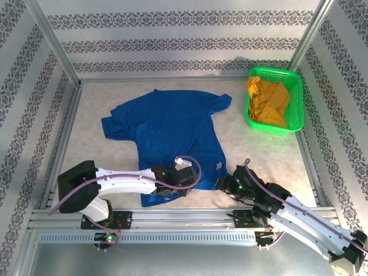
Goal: Fold the inside-out t-shirt
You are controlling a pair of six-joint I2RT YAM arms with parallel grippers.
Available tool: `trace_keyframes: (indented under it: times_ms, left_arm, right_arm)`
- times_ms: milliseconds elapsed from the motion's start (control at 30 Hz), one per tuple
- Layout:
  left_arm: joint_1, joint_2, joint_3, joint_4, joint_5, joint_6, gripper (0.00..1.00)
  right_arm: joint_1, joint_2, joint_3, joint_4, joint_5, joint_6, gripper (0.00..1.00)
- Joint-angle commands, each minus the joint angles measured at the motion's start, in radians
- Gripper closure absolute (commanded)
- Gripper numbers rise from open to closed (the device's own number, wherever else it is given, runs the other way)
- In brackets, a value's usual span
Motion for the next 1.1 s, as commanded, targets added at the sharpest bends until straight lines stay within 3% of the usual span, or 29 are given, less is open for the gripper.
trace_keyframes:
  times_ms: [0,267,500,833,1067]
  left_arm:
    - [-0.015,-0.026,-0.034,0.044,-0.015,-0.04,0.58]
    - [-0.015,-0.036,-0.056,0.066,-0.007,-0.041,0.64]
    - [-0.014,-0.04,-0.017,0.061,-0.009,-0.015,1.0]
    - [-0.014,-0.135,0.056,-0.02,-0.011,-0.001,1.0]
    - [-0.014,-0.251,0.032,-0.023,-0.061,-0.056,1.0]
  right_arm:
    - [0.018,0.046,0.051,0.084,0.041,-0.023,0.5]
    - [0.028,0.058,0.037,0.118,0.051,0.006,0.51]
    - [0.035,0.061,0.047,0.123,0.05,0.005,0.52]
    - [0.085,0.101,0.089,0.179,0.063,0.042,0.52]
    - [0.133,0.171,0.106,0.311,0.087,0.124,0.45]
